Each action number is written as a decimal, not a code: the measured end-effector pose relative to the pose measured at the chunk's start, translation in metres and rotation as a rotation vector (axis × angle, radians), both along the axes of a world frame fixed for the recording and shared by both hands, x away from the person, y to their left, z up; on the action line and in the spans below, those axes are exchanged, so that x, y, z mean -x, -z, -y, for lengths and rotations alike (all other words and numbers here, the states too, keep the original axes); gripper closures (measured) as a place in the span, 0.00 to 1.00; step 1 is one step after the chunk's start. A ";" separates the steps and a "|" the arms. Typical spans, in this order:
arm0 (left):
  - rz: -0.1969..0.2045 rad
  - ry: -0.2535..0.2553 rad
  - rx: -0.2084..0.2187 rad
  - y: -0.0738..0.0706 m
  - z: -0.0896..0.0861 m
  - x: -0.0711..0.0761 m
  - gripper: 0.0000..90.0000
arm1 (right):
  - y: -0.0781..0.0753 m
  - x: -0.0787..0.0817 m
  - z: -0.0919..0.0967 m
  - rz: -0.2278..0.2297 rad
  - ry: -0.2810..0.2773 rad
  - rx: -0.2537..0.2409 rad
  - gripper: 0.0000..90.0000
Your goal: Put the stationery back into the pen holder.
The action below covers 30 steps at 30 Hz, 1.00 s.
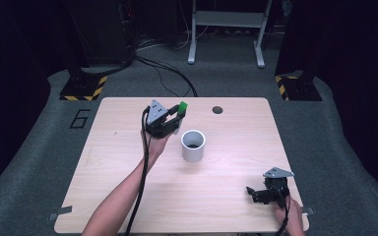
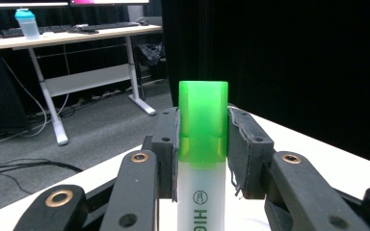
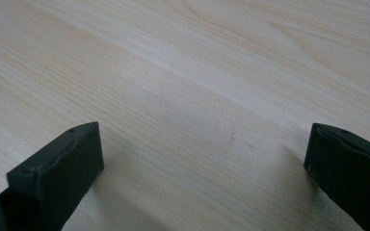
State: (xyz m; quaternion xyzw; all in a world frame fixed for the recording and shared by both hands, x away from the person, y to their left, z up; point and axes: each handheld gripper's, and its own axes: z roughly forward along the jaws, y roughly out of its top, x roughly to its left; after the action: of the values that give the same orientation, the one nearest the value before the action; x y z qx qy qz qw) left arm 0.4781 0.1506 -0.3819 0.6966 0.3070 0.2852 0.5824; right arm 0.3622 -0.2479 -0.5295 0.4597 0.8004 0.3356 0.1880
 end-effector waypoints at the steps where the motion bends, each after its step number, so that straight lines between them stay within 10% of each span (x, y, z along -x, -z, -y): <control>1: 0.002 0.000 0.004 0.000 0.002 0.000 0.74 | 0.000 0.000 0.000 0.000 0.002 -0.001 0.00; 16: -0.032 0.056 0.091 0.011 0.019 -0.005 0.74 | 0.000 0.000 0.000 0.000 0.002 -0.001 0.00; 30: -0.082 0.084 0.041 0.033 0.036 -0.012 0.74 | 0.000 0.000 0.000 0.000 0.004 -0.002 0.00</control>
State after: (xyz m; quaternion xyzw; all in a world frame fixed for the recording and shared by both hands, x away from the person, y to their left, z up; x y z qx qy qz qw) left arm 0.4903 0.1145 -0.4154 0.7079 0.3071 0.2255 0.5948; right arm 0.3621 -0.2476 -0.5295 0.4613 0.7992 0.3363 0.1883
